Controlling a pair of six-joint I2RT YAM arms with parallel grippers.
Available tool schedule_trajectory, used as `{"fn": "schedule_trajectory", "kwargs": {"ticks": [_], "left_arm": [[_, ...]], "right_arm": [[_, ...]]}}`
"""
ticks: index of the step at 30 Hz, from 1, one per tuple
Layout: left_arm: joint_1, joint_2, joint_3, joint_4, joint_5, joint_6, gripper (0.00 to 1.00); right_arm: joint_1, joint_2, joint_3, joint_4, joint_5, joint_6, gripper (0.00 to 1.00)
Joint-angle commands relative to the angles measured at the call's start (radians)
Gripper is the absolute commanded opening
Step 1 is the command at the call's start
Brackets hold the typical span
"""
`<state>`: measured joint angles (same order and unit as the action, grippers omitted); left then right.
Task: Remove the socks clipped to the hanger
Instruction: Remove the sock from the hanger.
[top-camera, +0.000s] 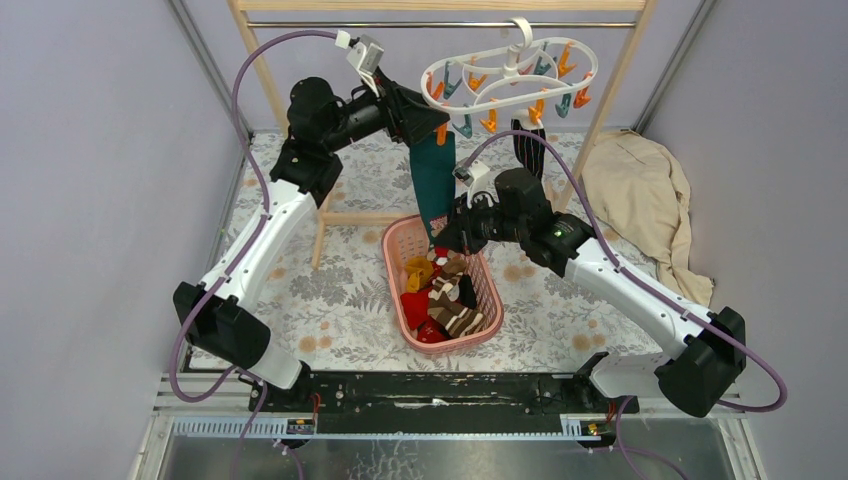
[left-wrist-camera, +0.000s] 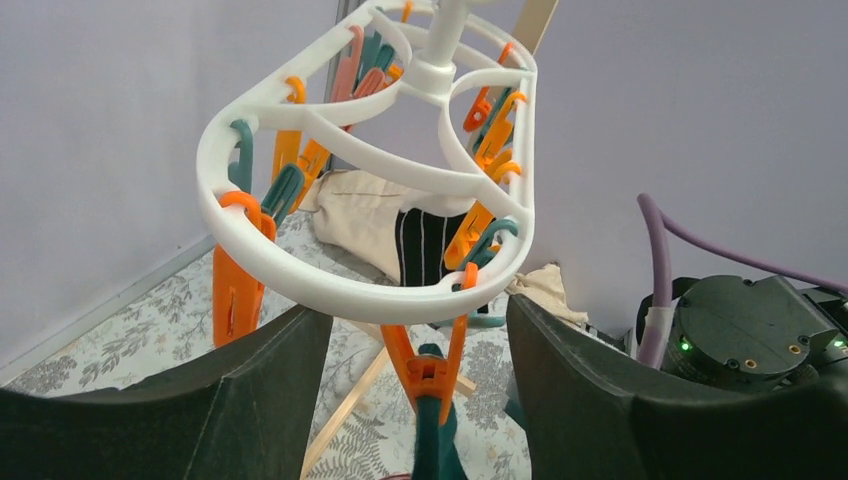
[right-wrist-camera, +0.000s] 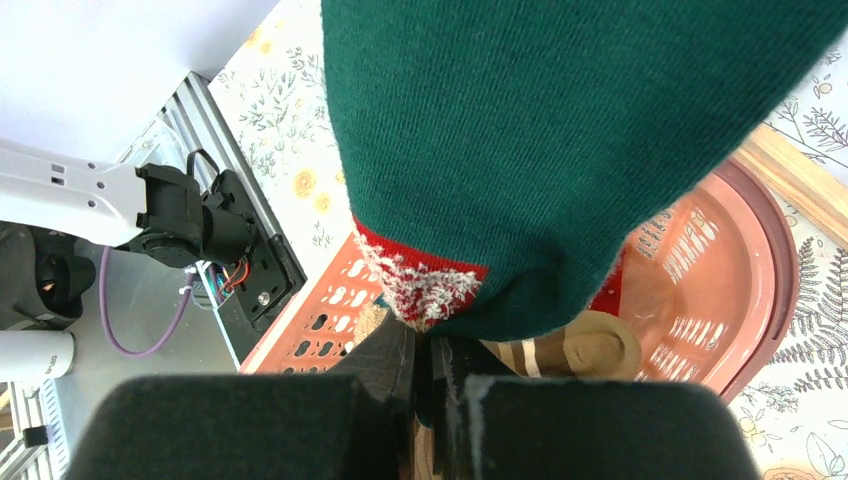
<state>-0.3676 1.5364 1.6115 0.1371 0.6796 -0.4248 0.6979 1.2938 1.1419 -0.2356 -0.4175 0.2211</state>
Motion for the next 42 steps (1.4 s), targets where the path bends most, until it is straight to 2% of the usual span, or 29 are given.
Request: {"fn": "schedule_trajectory", "kwargs": {"ticks": [1, 18, 24, 32, 37, 40, 42], "left_arm": [[-0.008, 0.006, 0.03, -0.04, -0.017, 0.046, 0.69], [-0.03, 0.024, 0.03, -0.056, -0.016, 0.054, 0.62], [-0.031, 0.041, 0.053, -0.065, -0.015, 0.051, 0.5], [-0.031, 0.054, 0.071, -0.067, -0.024, 0.041, 0.43], [-0.032, 0.062, 0.084, -0.076, -0.027, 0.038, 0.35], [-0.031, 0.069, 0.097, -0.084, -0.025, 0.034, 0.17], [-0.032, 0.074, 0.106, -0.087, -0.026, 0.031, 0.1]], "right_arm": [[-0.01, -0.024, 0.026, 0.038, -0.037, -0.009, 0.0], [-0.016, -0.022, 0.01, 0.05, -0.048, -0.006, 0.0], [-0.02, -0.025, 0.004, 0.05, -0.048, -0.008, 0.0], [-0.026, -0.026, -0.002, 0.05, -0.052, -0.011, 0.0], [-0.028, -0.028, -0.008, 0.053, -0.056, -0.011, 0.0], [-0.028, -0.03, -0.013, 0.055, -0.057, -0.009, 0.0], [-0.028, -0.032, -0.016, 0.056, -0.059, -0.009, 0.0]]}}
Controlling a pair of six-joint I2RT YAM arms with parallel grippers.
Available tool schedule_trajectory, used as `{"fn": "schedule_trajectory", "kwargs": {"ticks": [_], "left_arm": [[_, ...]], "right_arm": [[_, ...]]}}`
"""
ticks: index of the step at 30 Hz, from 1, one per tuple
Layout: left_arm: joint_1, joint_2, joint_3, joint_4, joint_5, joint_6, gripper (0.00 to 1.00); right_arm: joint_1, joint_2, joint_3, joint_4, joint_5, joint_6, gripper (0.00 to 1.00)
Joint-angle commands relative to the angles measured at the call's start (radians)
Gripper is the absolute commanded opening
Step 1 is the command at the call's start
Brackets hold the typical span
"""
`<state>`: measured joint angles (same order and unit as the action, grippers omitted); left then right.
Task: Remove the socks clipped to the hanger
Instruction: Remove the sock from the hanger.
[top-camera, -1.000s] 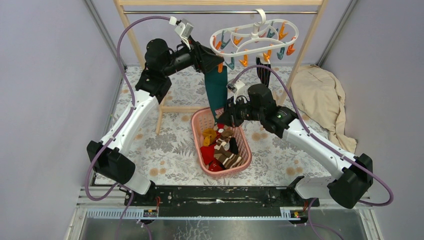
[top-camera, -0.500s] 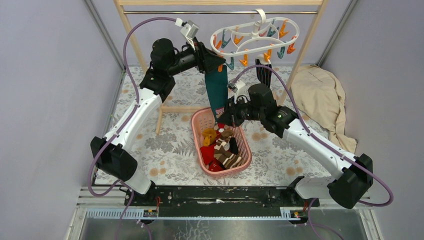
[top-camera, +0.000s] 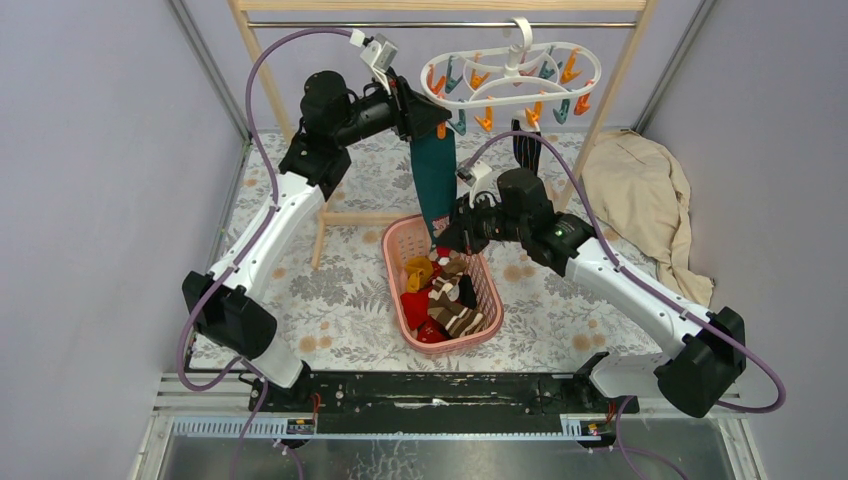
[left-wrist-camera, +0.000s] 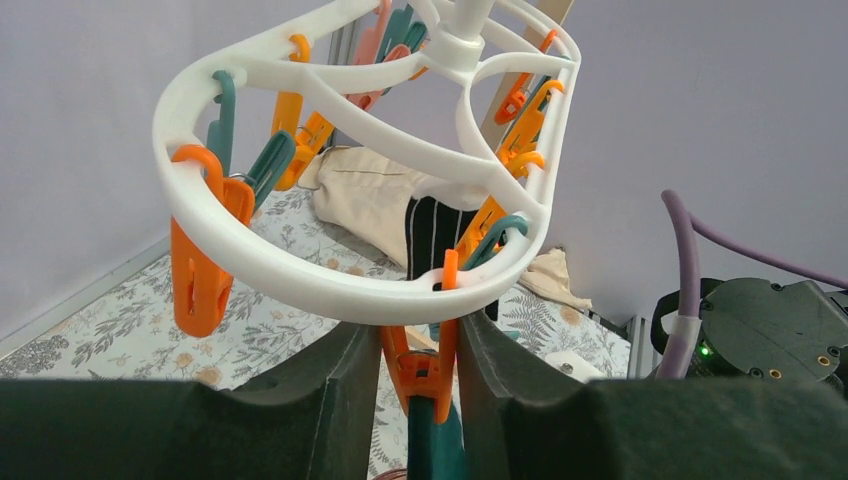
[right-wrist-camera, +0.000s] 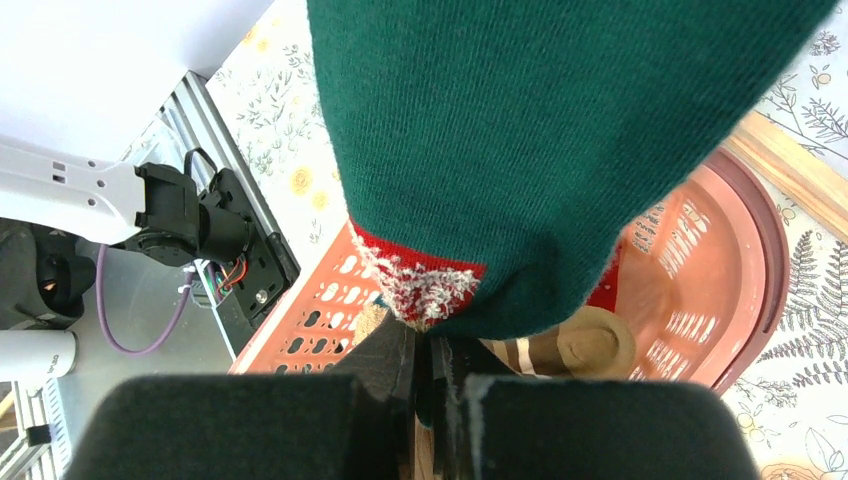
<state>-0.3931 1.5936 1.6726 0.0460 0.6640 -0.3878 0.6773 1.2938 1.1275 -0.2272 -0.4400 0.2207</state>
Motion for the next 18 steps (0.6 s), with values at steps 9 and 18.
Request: {"fn": "schedule_trajectory", "kwargs": {"ticks": [9, 18], "left_arm": [[-0.007, 0.019, 0.054, -0.023, -0.013, -0.005, 0.0], [-0.006, -0.003, 0.027, -0.024, -0.018, -0.008, 0.0]], "right_arm": [[-0.008, -0.054, -0.041, 0.045, -0.064, 0.019, 0.0], [-0.005, -0.17, -0.181, 0.012, -0.09, 0.06, 0.0]]}}
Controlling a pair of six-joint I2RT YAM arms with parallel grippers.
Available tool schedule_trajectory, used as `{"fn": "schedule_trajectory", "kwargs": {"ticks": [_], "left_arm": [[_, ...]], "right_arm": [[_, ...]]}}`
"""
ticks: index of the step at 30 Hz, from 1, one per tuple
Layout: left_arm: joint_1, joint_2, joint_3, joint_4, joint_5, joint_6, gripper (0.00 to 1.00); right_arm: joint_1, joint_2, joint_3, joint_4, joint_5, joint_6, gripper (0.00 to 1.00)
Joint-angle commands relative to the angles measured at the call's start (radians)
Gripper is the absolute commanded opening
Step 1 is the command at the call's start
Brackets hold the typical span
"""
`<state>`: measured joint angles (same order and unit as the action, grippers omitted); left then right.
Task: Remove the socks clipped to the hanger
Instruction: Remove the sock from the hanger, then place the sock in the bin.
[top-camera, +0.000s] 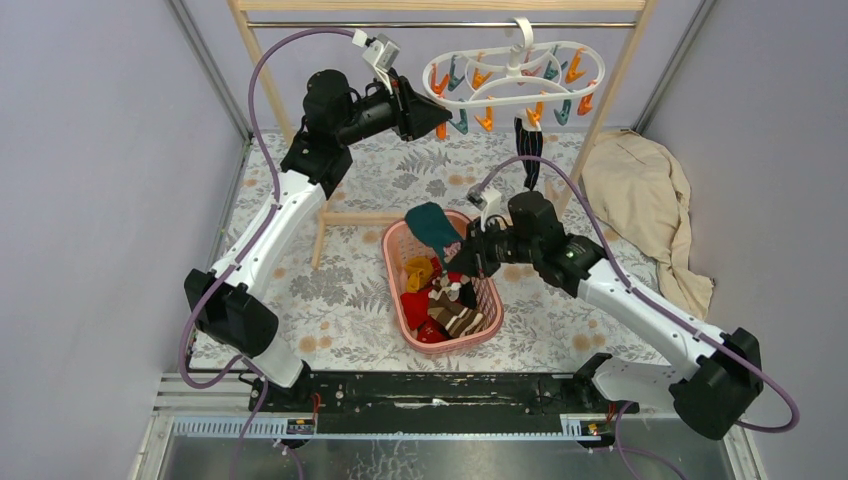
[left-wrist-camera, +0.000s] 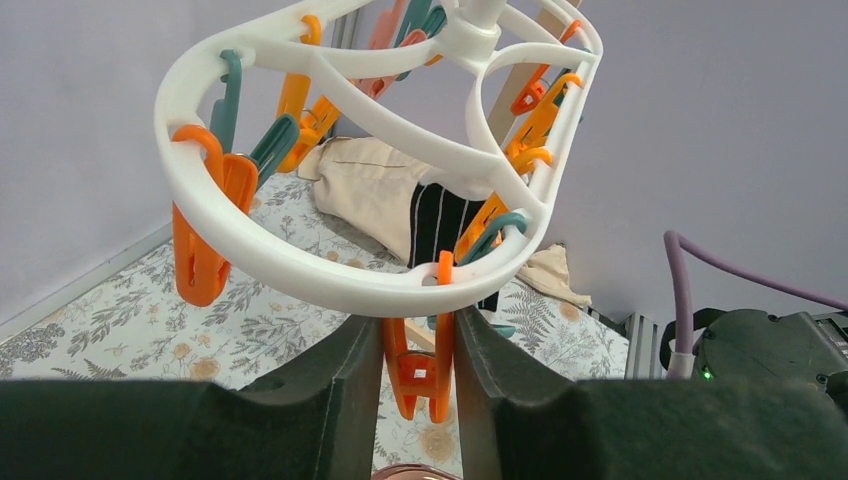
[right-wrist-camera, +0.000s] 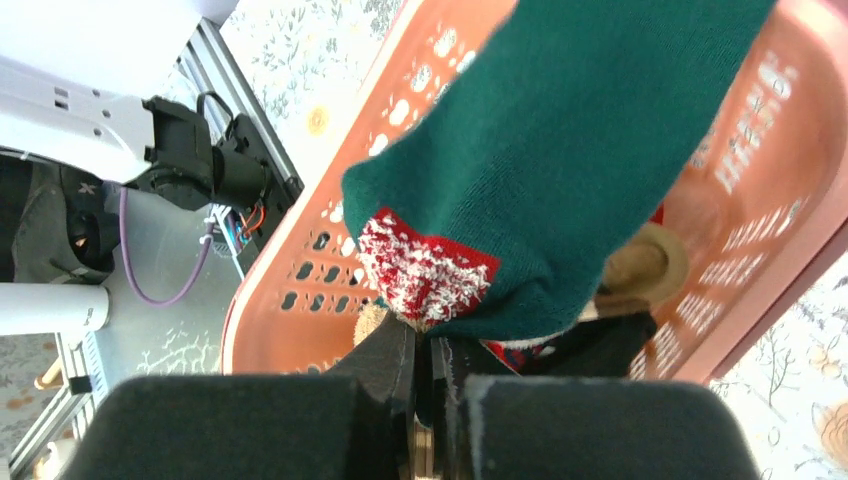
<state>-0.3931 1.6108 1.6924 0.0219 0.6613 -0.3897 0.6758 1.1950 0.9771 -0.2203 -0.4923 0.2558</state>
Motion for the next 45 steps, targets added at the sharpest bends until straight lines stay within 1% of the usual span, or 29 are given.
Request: {"fn": "schedule_trajectory", "kwargs": {"ticks": [1, 2, 4, 9, 12, 14, 15, 18, 22, 23, 27, 29, 31, 33, 34, 35, 37, 41, 42, 43, 44, 45], "left_arm": [[-0.006, -0.021, 0.004, -0.001, -0.016, -0.006, 0.0], [-0.007, -0.025, 0.001, -0.002, -0.018, -0.006, 0.0], [-0.007, -0.037, -0.012, -0.002, -0.026, -0.005, 0.06], [-0.007, -0.085, -0.081, 0.012, -0.044, -0.001, 0.35], [-0.006, -0.115, -0.119, 0.008, -0.055, 0.01, 0.45], [-0.007, -0.133, -0.141, 0.002, -0.065, 0.018, 0.54], [-0.006, -0.14, -0.153, 0.001, -0.068, 0.019, 0.57], [-0.006, -0.154, -0.179, -0.004, -0.061, 0.025, 0.57], [-0.006, -0.164, -0.188, -0.019, -0.063, 0.034, 0.59], [-0.006, -0.17, -0.194, -0.019, -0.064, 0.032, 0.6], [-0.005, -0.2, -0.223, -0.019, -0.076, 0.034, 0.64], [-0.007, -0.222, -0.243, -0.039, -0.082, 0.035, 0.65], [-0.006, -0.245, -0.269, -0.047, -0.089, 0.035, 0.65], [-0.007, -0.269, -0.293, -0.053, -0.092, 0.034, 0.65], [-0.007, -0.284, -0.302, -0.059, -0.092, 0.033, 0.66], [-0.006, -0.297, -0.313, -0.064, -0.093, 0.031, 0.66], [-0.006, -0.33, -0.34, -0.075, -0.1, 0.028, 0.67], [-0.007, -0.41, -0.404, -0.097, -0.116, 0.025, 0.69], [-0.007, -0.431, -0.42, -0.105, -0.121, 0.025, 0.72], [-0.007, -0.45, -0.437, -0.114, -0.129, 0.025, 0.87], [-0.007, -0.469, -0.45, -0.124, -0.137, 0.023, 0.97], [-0.007, -0.488, -0.468, -0.132, -0.144, 0.02, 0.99]], "right_arm": [[-0.002, -0.083, -0.039, -0.004, -0.041, 0.025, 0.0], [-0.001, -0.091, -0.046, -0.01, -0.044, 0.025, 0.0], [0.003, -0.097, -0.056, -0.021, -0.047, 0.028, 0.0], [0.015, -0.072, -0.054, -0.047, -0.025, 0.031, 0.0], [0.019, -0.052, -0.04, -0.075, 0.002, 0.029, 0.0], [0.024, -0.039, -0.033, -0.093, 0.018, 0.027, 0.0], [0.025, -0.033, -0.032, -0.099, 0.025, 0.024, 0.0], [0.029, -0.028, -0.039, -0.108, 0.048, 0.024, 0.0], [0.03, -0.026, -0.056, -0.114, 0.067, 0.024, 0.05], [0.031, -0.026, -0.058, -0.116, 0.072, 0.022, 0.07], [0.033, -0.023, -0.043, -0.15, 0.113, 0.007, 0.32], [0.031, -0.025, -0.026, -0.176, 0.139, -0.004, 0.4], [0.031, -0.025, -0.007, -0.199, 0.172, -0.007, 0.51], [0.031, -0.019, 0.018, -0.238, 0.201, -0.014, 0.59], [0.032, -0.017, 0.03, -0.253, 0.215, -0.017, 0.7], [0.032, -0.017, 0.038, -0.266, 0.224, -0.02, 0.75], [0.032, -0.02, 0.056, -0.289, 0.244, -0.03, 0.78], [0.031, -0.05, 0.087, -0.303, 0.271, -0.033, 0.83], [0.031, -0.059, 0.096, -0.304, 0.27, -0.032, 0.84], [0.031, -0.067, 0.106, -0.305, 0.268, -0.029, 0.85], [0.031, -0.075, 0.115, -0.305, 0.266, -0.026, 0.85], [0.032, -0.086, 0.123, -0.304, 0.263, -0.024, 0.86]]}}
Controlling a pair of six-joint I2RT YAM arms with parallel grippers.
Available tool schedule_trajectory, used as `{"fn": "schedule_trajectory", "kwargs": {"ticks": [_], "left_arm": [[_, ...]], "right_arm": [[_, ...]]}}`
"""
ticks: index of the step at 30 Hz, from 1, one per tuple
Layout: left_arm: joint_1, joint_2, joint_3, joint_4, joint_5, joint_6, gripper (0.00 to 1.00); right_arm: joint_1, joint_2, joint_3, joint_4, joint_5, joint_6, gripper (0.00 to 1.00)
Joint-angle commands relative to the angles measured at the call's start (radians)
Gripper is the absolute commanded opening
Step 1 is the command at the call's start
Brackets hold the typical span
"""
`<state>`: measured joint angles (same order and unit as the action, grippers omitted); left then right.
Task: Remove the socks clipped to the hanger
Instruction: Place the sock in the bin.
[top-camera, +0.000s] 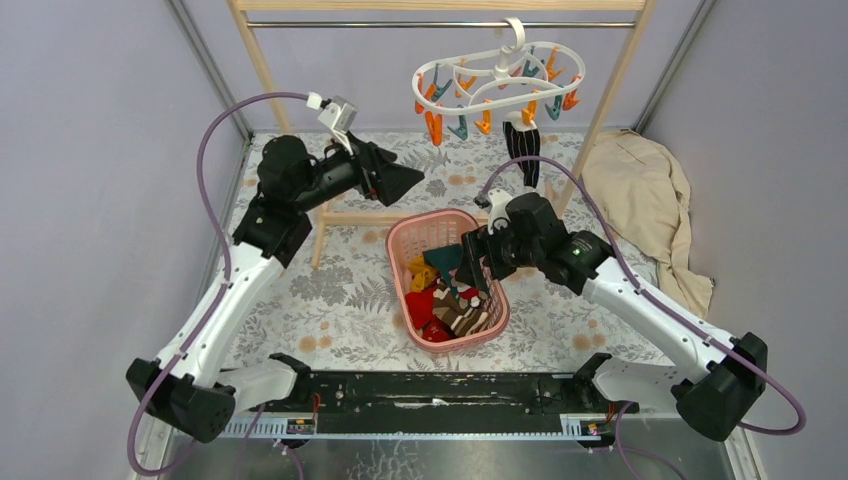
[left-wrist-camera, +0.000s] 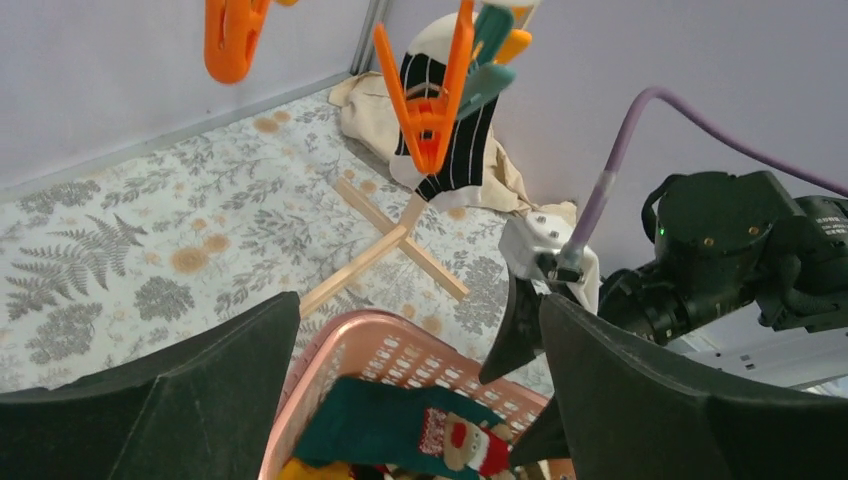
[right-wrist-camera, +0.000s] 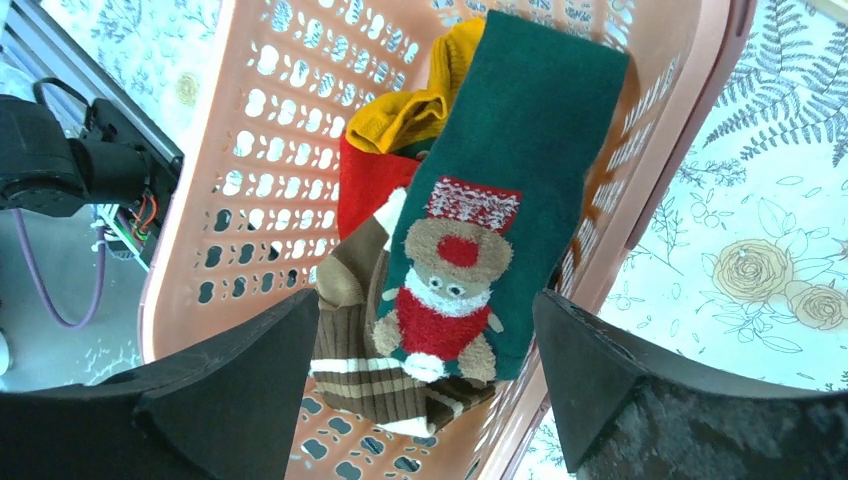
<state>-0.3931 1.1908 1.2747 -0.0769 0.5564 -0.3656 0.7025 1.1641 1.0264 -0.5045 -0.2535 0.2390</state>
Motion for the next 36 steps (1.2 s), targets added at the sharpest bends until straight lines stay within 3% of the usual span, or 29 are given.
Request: {"fn": "schedule_trajectory", "kwargs": {"ticks": [1, 3, 6, 16, 27, 36], "left_arm": [[-0.006, -0.086, -0.064, -0.044, -0.044, -0.009, 0.99], [-0.007, -0.128, -0.087, -0.064, -0.051, -0.023, 0.99], [-0.007, -0.196, -0.129, -0.094, -0.057, -0.065, 0.99], [-0.007, -0.449, -0.265, -0.243, -0.047, -0.243, 0.99], [-0.006, -0.633, -0.329, -0.42, -0.09, -0.273, 0.99], [-0.007, -0.751, -0.421, -0.467, -0.084, -0.298, 0.99]], "right_arm": [[0.005, -0.066, 0.081, -0.02, 0.024, -0.004, 0.86], [0.005, -0.095, 0.087, -0.02, 0.033, 0.005, 0.87], [0.005, -0.169, 0.058, -0.001, 0.071, 0.027, 0.99], [0.005, -0.384, -0.095, -0.023, 0.137, 0.158, 1.0], [0.005, -0.507, -0.225, -0.007, 0.098, 0.249, 1.0], [0.005, -0.595, -0.311, 0.015, 0.129, 0.293, 1.0]]}}
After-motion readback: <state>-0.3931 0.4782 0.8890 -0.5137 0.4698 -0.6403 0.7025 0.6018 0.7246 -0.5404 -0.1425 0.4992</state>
